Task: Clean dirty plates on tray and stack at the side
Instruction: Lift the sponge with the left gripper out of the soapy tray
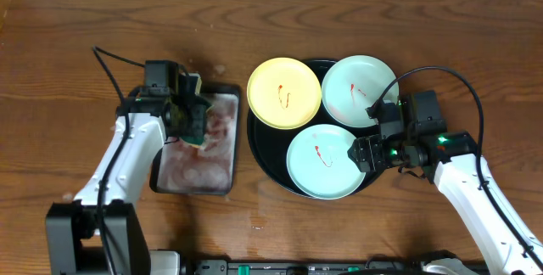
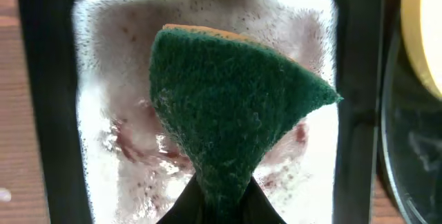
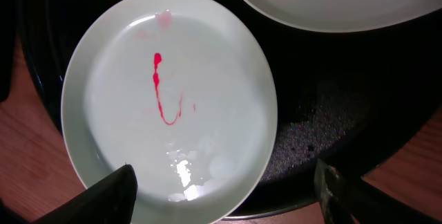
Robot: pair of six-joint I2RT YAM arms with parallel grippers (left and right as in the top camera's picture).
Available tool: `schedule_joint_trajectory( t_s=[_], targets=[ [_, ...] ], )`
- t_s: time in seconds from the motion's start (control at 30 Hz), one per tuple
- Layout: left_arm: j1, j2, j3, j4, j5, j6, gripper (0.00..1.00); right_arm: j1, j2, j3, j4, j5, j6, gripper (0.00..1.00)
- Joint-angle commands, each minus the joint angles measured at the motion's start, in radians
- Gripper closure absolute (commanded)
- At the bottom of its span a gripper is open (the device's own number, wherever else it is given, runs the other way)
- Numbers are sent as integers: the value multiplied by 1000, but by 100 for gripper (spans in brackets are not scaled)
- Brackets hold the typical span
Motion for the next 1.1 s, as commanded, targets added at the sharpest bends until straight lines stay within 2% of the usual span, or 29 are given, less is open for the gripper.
schedule_joint_trajectory(
  t_s=[0.0,0.1,0.27,0.43,0.67,0.77,1.07],
  targets=[
    [2,-10,-5,-11,13,-123,93,18,-1,19,-1,3,-11,20],
    [2,-8,-14,-24,13,-222,93,18,-1,19,-1,3,-11,20],
    [-9,-8,-36,-29,12,-296,93,18,-1,19,-2,3,-11,20],
    [-60,-8,-70,-17,-44,-294,93,18,-1,19,-1,3,-11,20],
    [-139,-8,-100,-9,-48,-298,93,18,-1,19,-5,3,-11,21],
    [-160,-5,-100,-10,-76,-359,93,18,-1,19,-5,3,-11,21],
    [-223,63,-100,14,-100,-411,93,18,-1,19,-5,3,-11,21]
  ],
)
